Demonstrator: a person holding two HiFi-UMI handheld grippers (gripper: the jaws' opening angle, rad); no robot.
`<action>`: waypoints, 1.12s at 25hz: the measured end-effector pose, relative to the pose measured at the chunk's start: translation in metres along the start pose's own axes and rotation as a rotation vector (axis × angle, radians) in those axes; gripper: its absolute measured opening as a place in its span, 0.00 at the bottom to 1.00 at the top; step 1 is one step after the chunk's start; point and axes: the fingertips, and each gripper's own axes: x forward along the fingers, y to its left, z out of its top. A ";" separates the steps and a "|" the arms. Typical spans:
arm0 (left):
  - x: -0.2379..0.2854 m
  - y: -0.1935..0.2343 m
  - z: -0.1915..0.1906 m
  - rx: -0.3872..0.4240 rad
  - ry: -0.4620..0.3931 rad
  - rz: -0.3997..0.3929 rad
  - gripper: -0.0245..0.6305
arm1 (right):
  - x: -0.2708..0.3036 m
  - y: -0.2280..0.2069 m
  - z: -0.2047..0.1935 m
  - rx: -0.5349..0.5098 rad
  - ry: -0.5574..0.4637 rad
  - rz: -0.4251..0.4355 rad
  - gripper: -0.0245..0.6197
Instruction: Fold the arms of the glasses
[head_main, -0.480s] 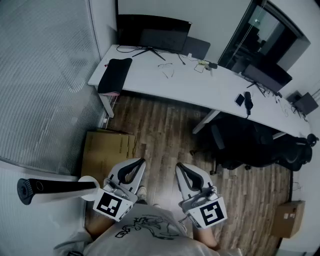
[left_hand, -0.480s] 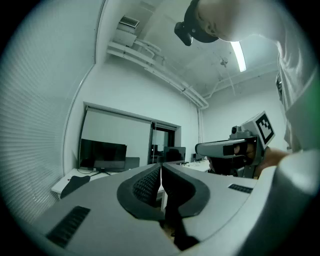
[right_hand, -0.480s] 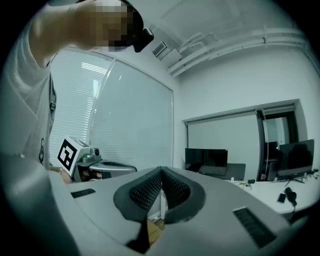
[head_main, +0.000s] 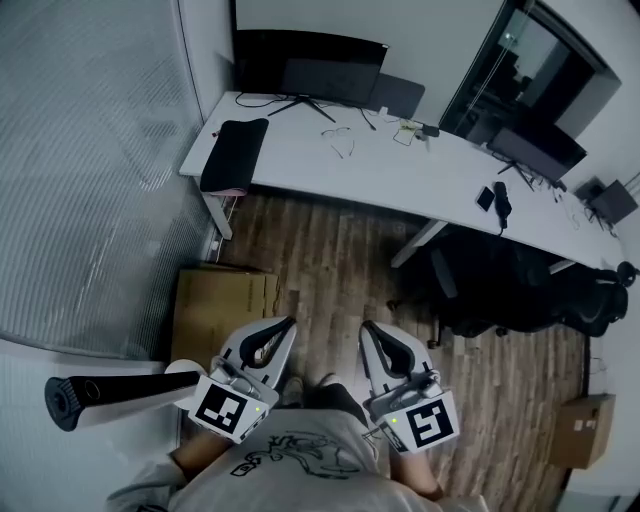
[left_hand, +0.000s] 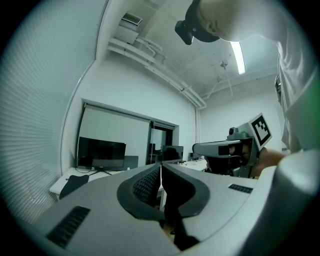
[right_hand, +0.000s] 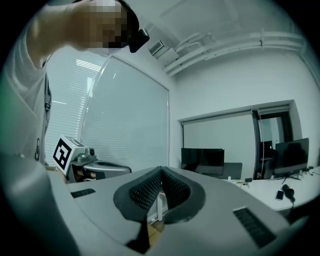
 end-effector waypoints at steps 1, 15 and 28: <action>0.000 0.003 0.001 -0.003 -0.007 -0.001 0.08 | 0.002 -0.001 -0.001 0.000 0.003 -0.003 0.05; 0.059 0.035 -0.009 -0.030 0.018 -0.012 0.08 | 0.044 -0.051 -0.016 0.018 0.009 -0.014 0.05; 0.205 0.056 0.007 -0.015 0.015 -0.011 0.08 | 0.089 -0.188 -0.008 0.024 -0.008 -0.016 0.05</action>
